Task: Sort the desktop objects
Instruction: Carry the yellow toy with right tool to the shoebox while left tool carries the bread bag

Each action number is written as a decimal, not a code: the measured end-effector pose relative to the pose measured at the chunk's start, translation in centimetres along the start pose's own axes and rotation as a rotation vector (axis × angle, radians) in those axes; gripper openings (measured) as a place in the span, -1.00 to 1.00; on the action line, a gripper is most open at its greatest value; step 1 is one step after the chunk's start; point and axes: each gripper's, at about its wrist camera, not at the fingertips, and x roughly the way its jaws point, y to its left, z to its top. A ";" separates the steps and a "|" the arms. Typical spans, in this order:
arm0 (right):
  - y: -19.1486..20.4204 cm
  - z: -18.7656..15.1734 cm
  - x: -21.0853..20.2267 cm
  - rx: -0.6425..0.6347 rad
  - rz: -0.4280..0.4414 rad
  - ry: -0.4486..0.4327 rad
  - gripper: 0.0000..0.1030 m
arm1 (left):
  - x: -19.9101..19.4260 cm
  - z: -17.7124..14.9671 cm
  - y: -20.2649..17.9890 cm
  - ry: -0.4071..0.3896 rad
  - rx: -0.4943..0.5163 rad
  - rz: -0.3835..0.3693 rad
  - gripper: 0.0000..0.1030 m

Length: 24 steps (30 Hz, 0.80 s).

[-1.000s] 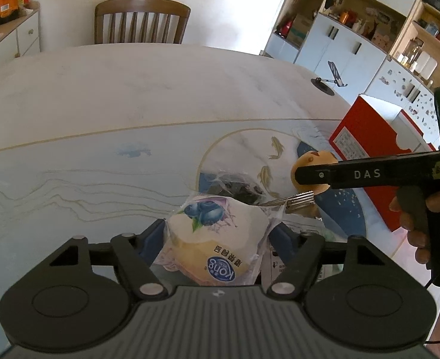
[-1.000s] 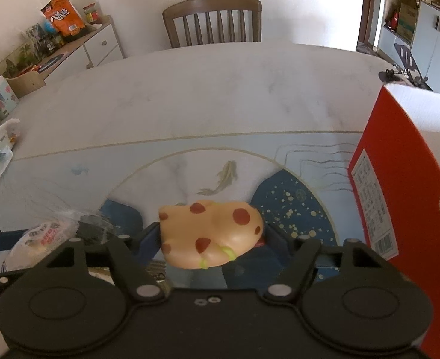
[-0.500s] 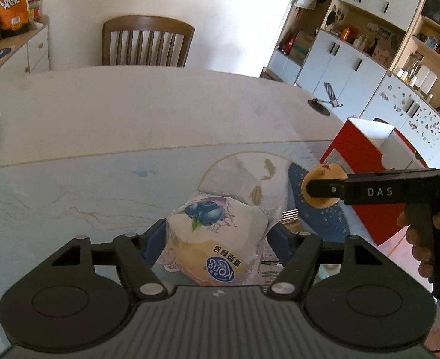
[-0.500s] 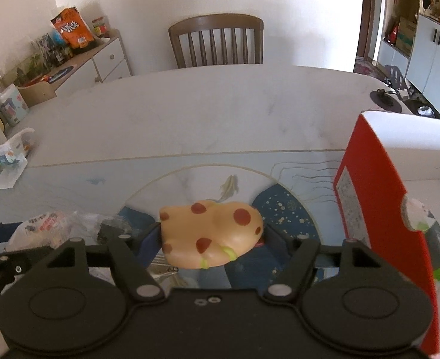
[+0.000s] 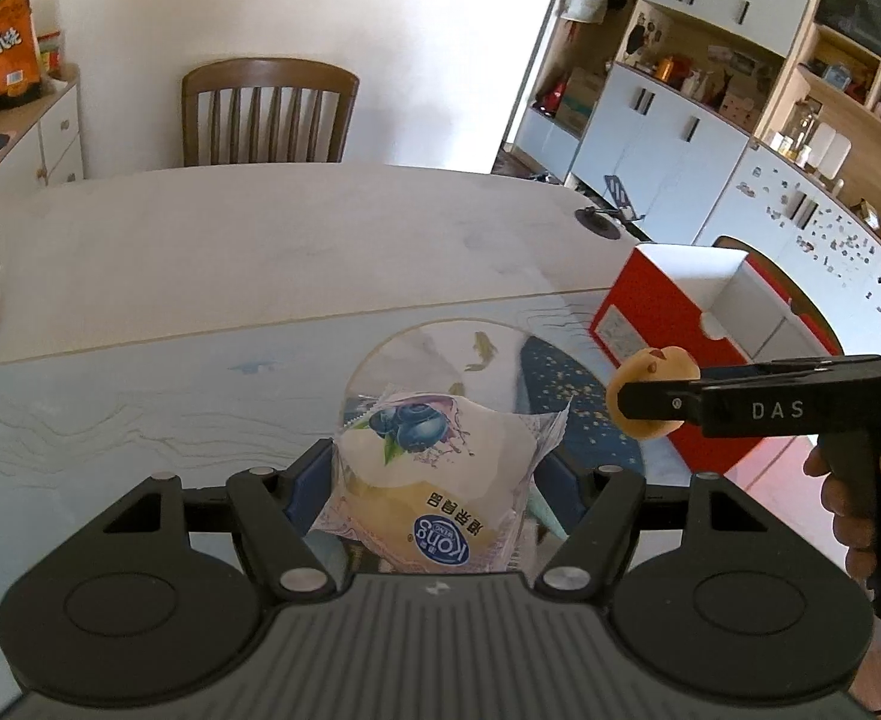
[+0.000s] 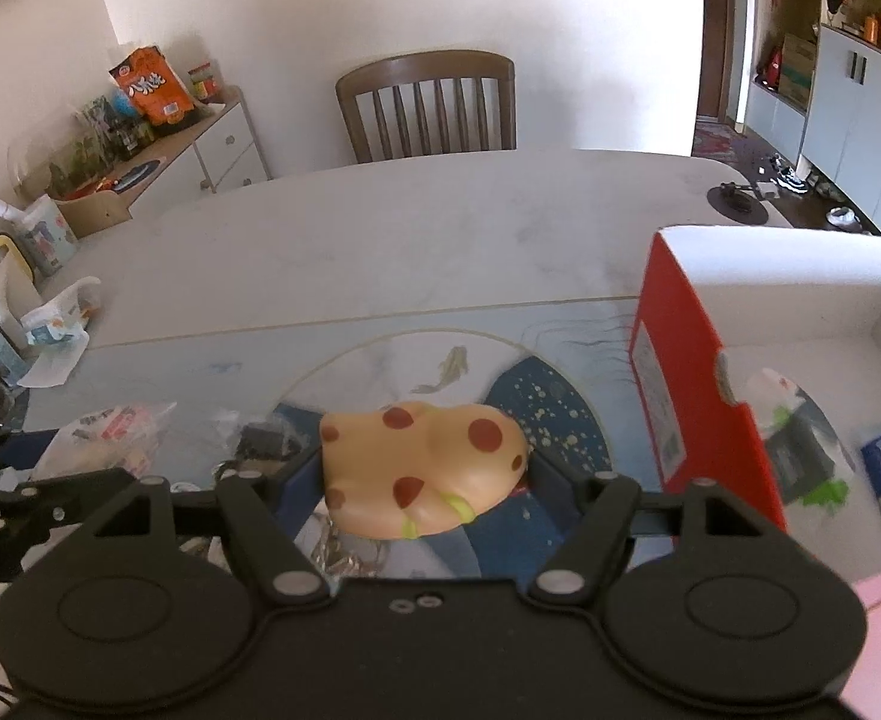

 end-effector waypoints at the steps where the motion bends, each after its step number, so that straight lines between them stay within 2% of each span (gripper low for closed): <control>1: -0.1 -0.2 -0.4 0.004 0.001 -0.001 0.41 | -0.1 0.0 -0.3 0.000 0.003 -0.002 0.38; 15: -1.7 -1.6 -5.5 0.050 -0.002 -0.036 0.41 | -1.6 0.9 -5.2 -0.015 0.074 -0.062 0.38; 24: -4.0 -1.8 -8.3 0.077 -0.011 -0.078 0.41 | -1.1 1.6 -8.9 -0.023 0.124 -0.100 0.38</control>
